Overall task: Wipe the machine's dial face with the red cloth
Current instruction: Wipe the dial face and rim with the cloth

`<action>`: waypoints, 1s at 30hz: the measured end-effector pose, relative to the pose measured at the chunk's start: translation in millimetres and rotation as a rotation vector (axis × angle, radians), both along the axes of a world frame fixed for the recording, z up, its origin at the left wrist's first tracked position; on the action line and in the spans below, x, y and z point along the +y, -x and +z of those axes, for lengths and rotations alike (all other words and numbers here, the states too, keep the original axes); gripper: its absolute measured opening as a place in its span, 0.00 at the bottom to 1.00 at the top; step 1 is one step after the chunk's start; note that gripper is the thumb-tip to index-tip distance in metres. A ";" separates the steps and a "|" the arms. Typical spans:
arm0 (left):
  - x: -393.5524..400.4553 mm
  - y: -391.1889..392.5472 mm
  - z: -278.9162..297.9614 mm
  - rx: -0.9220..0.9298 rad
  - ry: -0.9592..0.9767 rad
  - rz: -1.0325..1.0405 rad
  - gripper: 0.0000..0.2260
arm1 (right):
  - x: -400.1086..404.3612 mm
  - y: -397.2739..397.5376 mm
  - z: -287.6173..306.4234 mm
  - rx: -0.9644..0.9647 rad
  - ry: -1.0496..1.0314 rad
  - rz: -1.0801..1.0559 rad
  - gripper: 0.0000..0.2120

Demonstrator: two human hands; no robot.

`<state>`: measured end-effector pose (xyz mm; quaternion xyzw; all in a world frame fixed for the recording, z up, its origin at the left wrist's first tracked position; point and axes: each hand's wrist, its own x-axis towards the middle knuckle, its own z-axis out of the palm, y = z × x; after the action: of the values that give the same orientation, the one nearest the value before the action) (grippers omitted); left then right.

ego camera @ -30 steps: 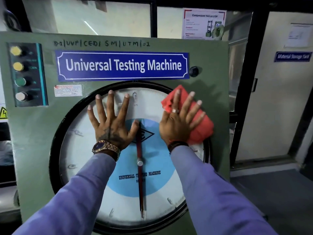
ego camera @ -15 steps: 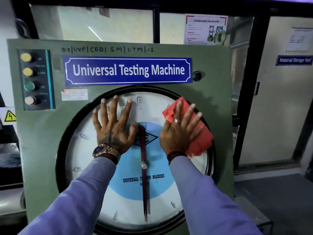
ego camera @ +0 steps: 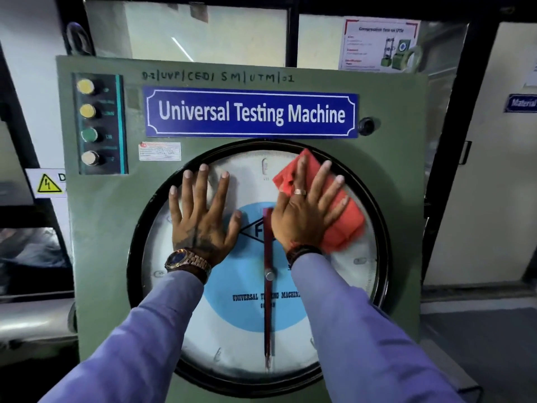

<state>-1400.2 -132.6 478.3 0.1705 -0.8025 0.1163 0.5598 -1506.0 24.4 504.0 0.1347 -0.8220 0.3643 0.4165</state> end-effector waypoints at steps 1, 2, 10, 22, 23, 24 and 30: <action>-1.2 -1.4 -2.5 -0.003 0.011 -0.011 0.34 | -8.8 -4.9 2.3 0.090 -0.085 0.051 0.33; -1.9 -3.3 -4.0 -0.003 0.023 -0.018 0.34 | -16.6 -10.0 1.9 0.215 -0.199 0.114 0.33; -11.3 -22.4 -6.6 -0.038 0.056 -0.075 0.36 | 23.8 -6.6 -60.8 0.191 -0.210 0.076 0.29; -5.4 -36.1 -4.6 -0.041 0.005 -0.111 0.32 | 9.2 -24.7 -72.5 0.122 -0.223 0.053 0.30; -7.7 -40.3 -6.1 -0.054 0.009 -0.117 0.32 | 10.7 -22.0 -65.3 0.014 -0.108 0.005 0.31; -10.7 -45.6 -7.2 -0.061 0.008 -0.121 0.32 | 8.2 -19.3 -50.8 -0.077 0.020 -0.025 0.31; -14.5 -61.5 -14.1 -0.072 -0.035 -0.163 0.32 | -50.4 -41.6 12.6 0.128 -0.174 0.067 0.33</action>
<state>-1338.7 -147.1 464.3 0.1103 -0.8353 0.0624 0.5351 -1464.4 -26.0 516.6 0.2207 -0.8173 0.2960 0.4424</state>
